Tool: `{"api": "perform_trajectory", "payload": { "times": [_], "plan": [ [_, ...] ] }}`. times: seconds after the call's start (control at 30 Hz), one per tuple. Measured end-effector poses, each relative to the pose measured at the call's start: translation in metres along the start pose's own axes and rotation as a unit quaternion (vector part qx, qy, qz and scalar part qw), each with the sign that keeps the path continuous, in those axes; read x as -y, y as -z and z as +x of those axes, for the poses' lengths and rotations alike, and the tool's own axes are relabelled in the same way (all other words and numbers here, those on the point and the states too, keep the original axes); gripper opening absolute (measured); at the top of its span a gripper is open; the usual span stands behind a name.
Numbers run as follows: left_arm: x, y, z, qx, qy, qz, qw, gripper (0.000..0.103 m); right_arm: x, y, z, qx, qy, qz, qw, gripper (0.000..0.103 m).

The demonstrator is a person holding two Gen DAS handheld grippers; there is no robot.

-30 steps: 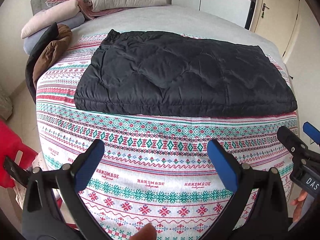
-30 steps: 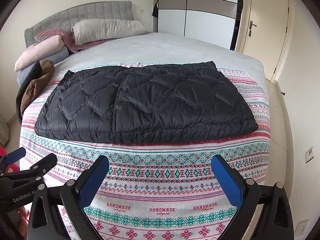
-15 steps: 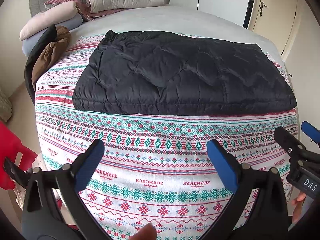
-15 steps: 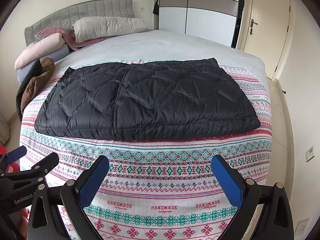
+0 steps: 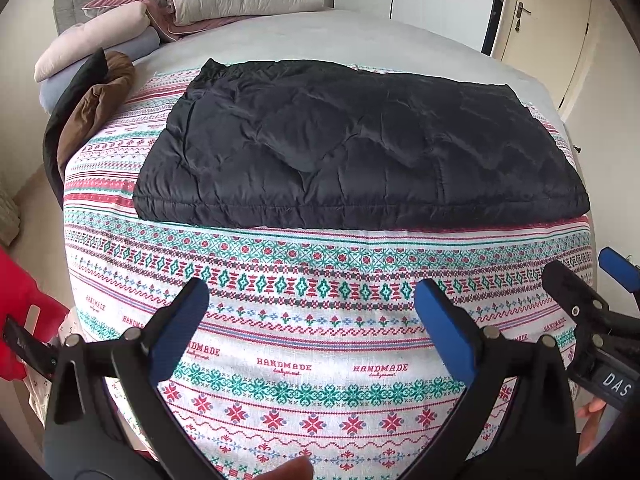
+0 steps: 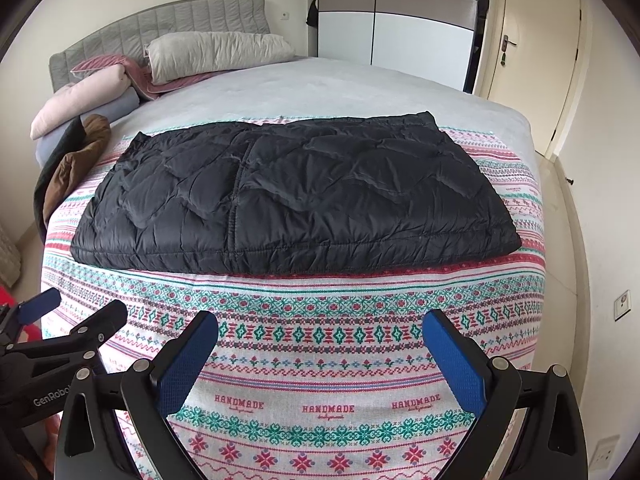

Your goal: Fold large clothes

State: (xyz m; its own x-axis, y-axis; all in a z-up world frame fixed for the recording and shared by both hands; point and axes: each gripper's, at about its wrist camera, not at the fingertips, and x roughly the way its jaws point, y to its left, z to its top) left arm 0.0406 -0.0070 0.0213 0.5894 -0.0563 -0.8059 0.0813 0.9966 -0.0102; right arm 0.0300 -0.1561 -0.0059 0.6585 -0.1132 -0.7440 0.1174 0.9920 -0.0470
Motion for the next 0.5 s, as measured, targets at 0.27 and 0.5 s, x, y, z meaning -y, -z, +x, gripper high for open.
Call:
{"api": "perform_trajectory", "payload": {
  "times": [0.27, 0.5],
  "plan": [
    [0.004, 0.002, 0.001, 0.002, -0.006, 0.010, 0.9999, 0.102, 0.003, 0.002, 0.003, -0.002, 0.010, 0.008, 1.000, 0.103],
    [0.003, 0.006, 0.010, 0.020, 0.002, -0.003, 0.9998, 0.102, 0.003, 0.006, 0.015, -0.011, 0.017, 0.009, 1.000, 0.103]
  ]
}}
